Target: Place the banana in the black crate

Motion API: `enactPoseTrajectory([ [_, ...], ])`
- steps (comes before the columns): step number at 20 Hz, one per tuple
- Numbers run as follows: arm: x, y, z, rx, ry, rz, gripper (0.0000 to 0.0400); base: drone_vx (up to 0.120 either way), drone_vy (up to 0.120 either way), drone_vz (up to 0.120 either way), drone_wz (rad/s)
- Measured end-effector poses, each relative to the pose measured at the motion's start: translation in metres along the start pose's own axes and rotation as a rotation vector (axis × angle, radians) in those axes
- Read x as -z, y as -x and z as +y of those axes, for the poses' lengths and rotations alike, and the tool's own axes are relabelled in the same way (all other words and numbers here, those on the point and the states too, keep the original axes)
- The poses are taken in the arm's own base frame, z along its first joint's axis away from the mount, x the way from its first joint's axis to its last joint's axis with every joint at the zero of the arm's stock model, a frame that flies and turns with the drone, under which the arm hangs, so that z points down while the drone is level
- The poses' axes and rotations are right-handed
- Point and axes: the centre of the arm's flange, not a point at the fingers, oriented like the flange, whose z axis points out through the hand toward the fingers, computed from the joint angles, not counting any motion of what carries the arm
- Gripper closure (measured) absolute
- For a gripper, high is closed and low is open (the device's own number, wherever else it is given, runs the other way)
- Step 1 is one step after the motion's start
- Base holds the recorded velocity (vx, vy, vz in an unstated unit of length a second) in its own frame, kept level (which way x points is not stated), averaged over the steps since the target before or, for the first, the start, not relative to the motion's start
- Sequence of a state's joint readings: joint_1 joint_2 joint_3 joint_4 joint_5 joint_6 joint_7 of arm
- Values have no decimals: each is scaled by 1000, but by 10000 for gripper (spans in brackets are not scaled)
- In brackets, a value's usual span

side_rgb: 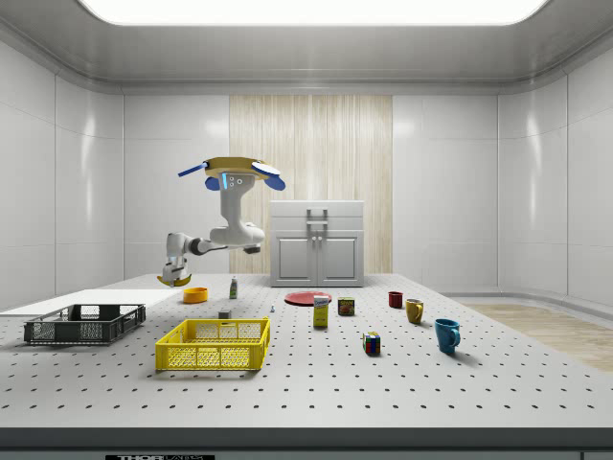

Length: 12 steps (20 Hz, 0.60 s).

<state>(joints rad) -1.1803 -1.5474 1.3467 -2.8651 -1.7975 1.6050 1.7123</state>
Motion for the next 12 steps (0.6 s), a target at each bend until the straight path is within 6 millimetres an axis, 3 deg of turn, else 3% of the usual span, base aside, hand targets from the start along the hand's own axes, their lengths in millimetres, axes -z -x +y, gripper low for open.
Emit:
enactPoseTrajectory([
  [12, 0, 0, 0, 0, 0, 0, 201, 120, 120, 0, 0],
])
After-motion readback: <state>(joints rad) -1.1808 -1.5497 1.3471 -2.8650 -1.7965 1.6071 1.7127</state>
